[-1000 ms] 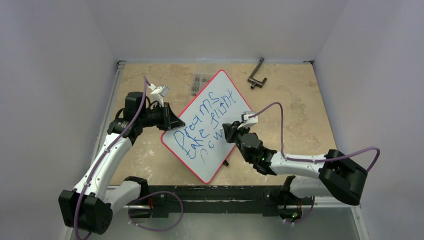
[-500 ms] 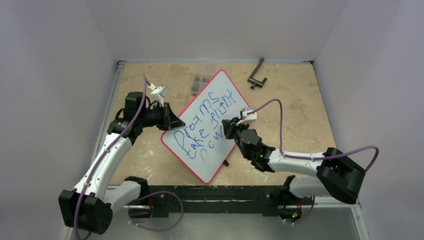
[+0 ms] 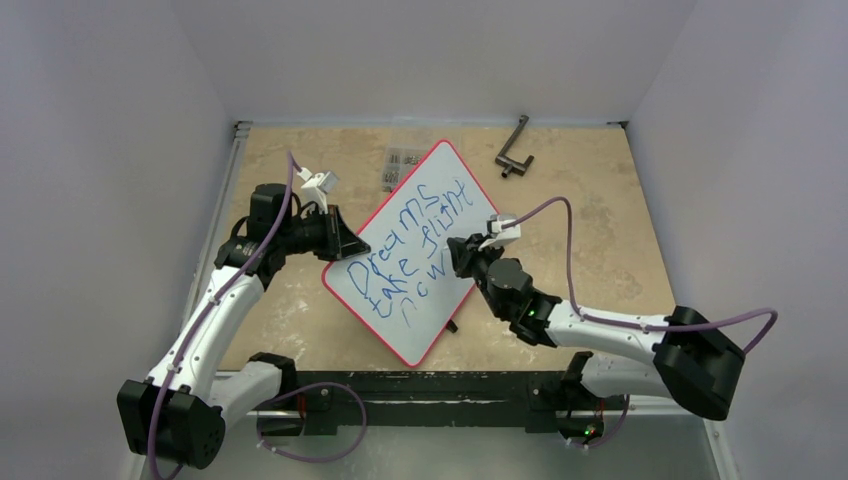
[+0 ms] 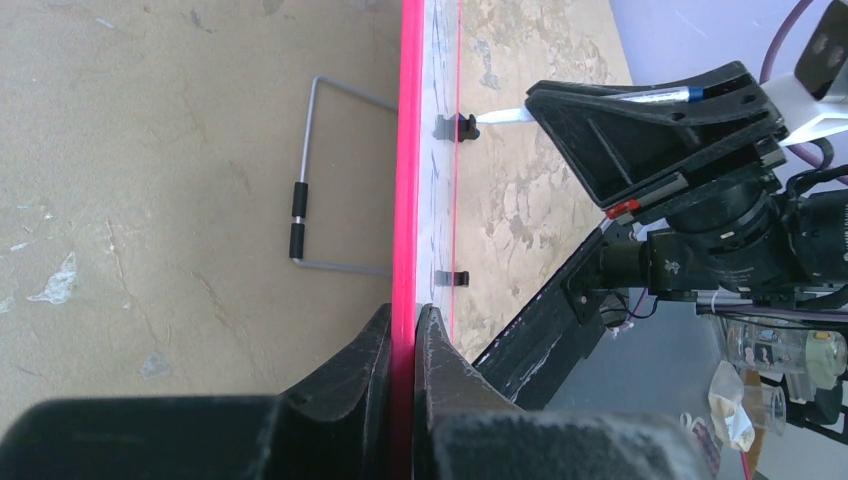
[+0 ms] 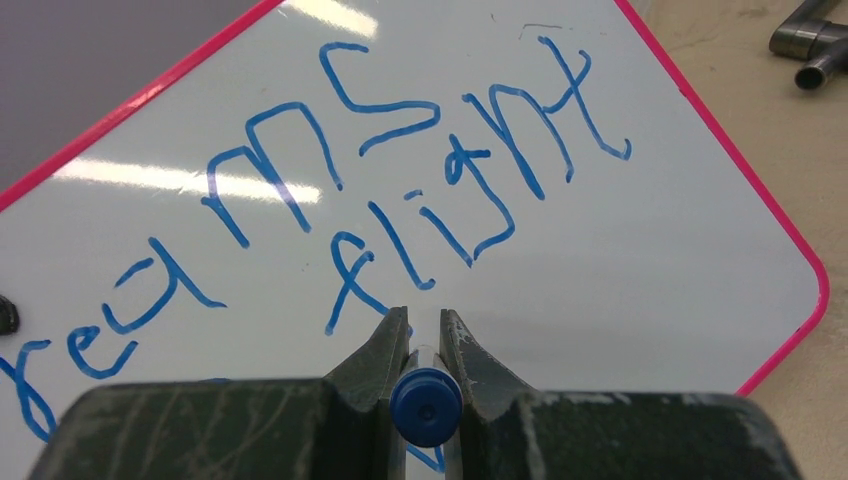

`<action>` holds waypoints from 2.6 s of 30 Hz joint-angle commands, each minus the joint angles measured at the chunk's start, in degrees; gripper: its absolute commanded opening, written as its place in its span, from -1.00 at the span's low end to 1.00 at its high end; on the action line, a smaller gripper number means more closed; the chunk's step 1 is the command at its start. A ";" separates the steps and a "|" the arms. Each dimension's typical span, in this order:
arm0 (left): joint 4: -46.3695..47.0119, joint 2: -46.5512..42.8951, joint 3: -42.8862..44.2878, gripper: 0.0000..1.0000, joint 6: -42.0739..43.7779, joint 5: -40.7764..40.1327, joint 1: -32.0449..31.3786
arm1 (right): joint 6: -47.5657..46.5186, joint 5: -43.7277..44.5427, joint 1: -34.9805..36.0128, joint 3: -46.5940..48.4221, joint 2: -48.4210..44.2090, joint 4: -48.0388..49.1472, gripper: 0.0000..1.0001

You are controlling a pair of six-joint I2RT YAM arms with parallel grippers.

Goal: Write a sentence on the whiteboard
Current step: Write a sentence on the whiteboard, then put down the whiteboard on the whiteboard stand.

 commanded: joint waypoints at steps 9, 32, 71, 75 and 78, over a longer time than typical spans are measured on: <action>-0.80 -0.10 -0.47 -1.00 5.20 -7.39 0.43 | -1.43 2.06 -0.18 0.66 -8.94 -4.52 -1.00; -4.68 -2.56 -0.34 -1.00 8.80 -10.14 0.43 | -2.15 3.62 -0.27 -2.64 -13.37 -7.42 -1.00; -3.88 -2.61 -1.91 -1.00 8.55 -9.76 0.47 | 5.29 -3.43 -0.45 -11.08 1.26 12.54 -1.00; -3.98 -2.90 -2.12 -1.00 8.55 -10.06 0.52 | 5.72 -1.57 -0.45 -10.64 -3.84 7.64 -1.00; -4.24 -3.01 -2.13 -1.00 8.68 -10.16 0.46 | 5.29 0.56 -0.47 -9.41 -10.86 -0.17 -1.00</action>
